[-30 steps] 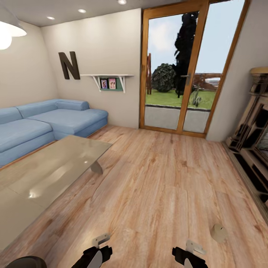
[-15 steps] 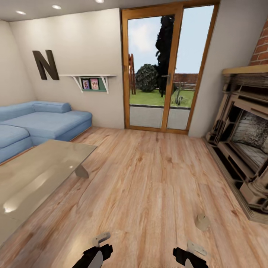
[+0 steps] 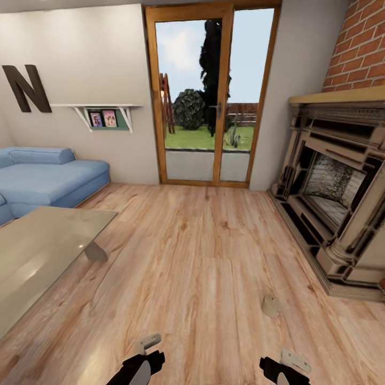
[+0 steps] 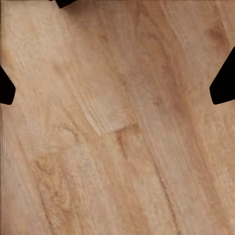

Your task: Place each of the two pumpkins and all three candles from the living room inside a cabinet in the living room (use any cabinet), then make sure every cabinet is closed, and position the cauldron so it is next to a table in the living room.

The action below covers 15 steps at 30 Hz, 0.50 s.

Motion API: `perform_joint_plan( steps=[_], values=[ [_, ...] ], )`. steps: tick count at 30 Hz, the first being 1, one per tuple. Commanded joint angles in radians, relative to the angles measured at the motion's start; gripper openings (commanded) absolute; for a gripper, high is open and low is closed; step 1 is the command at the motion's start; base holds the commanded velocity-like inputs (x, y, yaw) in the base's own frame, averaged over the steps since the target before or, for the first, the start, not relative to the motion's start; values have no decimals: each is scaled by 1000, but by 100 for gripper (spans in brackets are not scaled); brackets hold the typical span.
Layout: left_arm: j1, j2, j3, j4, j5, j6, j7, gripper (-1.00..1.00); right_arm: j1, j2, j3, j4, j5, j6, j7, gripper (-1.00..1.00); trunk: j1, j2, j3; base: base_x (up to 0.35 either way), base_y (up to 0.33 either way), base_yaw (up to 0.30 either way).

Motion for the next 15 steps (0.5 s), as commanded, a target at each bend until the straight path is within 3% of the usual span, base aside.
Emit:
perform_joint_plan(
  steps=[1,3,7,15],
  values=[
    [0,1,-6,-2,9,3,9,100,0,1,-2,-2,-9,-12,-5,100,0,0,-2,0,0,-222],
    [0,1,-6,-2,9,3,9,100,0,1,-1,-1,-10,-60,-7,100,0,0,-3,0,0,-101],
    [0,1,-6,-2,9,3,9,100,0,1,-2,-2,-12,-59,-6,100,0,0,-3,0,0,-45],
    [0,1,-6,-2,9,3,9,100,0,0,-2,-1,-14,-58,-5,100,0,0,-3,0,0,-252]
  ],
)
